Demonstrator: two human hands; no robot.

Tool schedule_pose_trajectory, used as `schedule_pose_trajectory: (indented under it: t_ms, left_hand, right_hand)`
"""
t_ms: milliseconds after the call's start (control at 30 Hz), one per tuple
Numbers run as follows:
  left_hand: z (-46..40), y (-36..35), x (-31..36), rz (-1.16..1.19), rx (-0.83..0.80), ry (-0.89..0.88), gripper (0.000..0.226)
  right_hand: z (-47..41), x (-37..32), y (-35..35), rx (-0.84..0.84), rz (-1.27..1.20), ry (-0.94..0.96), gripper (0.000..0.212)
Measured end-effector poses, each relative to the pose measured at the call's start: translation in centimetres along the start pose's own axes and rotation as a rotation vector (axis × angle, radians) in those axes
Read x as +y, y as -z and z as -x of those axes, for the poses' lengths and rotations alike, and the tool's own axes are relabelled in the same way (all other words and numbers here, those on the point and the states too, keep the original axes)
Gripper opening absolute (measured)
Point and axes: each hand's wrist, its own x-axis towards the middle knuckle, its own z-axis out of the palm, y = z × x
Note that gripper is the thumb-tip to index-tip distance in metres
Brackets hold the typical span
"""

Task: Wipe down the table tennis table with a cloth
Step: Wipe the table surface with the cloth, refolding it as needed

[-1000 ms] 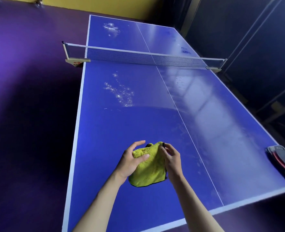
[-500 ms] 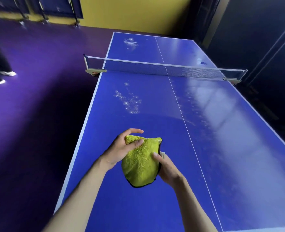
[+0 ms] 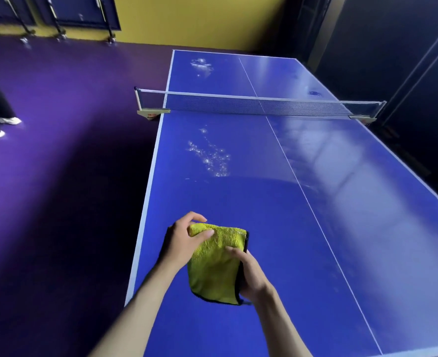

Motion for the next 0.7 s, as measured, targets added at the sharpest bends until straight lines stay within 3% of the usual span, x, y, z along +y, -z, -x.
schedule_pose_trajectory:
  t_ms: [100,333,533,700]
  left_hand:
    - [-0.6,4.3,-6.6,0.144,-0.099,0.111,0.032]
    - [-1.1,13.3,-16.2,0.084,-0.209,0.272,0.004]
    - [-2.9,14.2,-16.0,0.093,-0.215,0.25,0.01]
    - [-5.3,11.6,-13.5,0.008,-0.305,0.171,0.009]
  right_hand:
    - [-1.9,3.9,-4.7,0.114,-0.032,-0.068,0.054]
    - [-4.5,9.5,-15.7,0.449,-0.247,-0.124,0.042]
    - [-4.6,9.4,-17.3,0.659,-0.441,-0.048,0.039]
    - [-5.1,7.2,-14.2,0.718,-0.596,0.063,0.037]
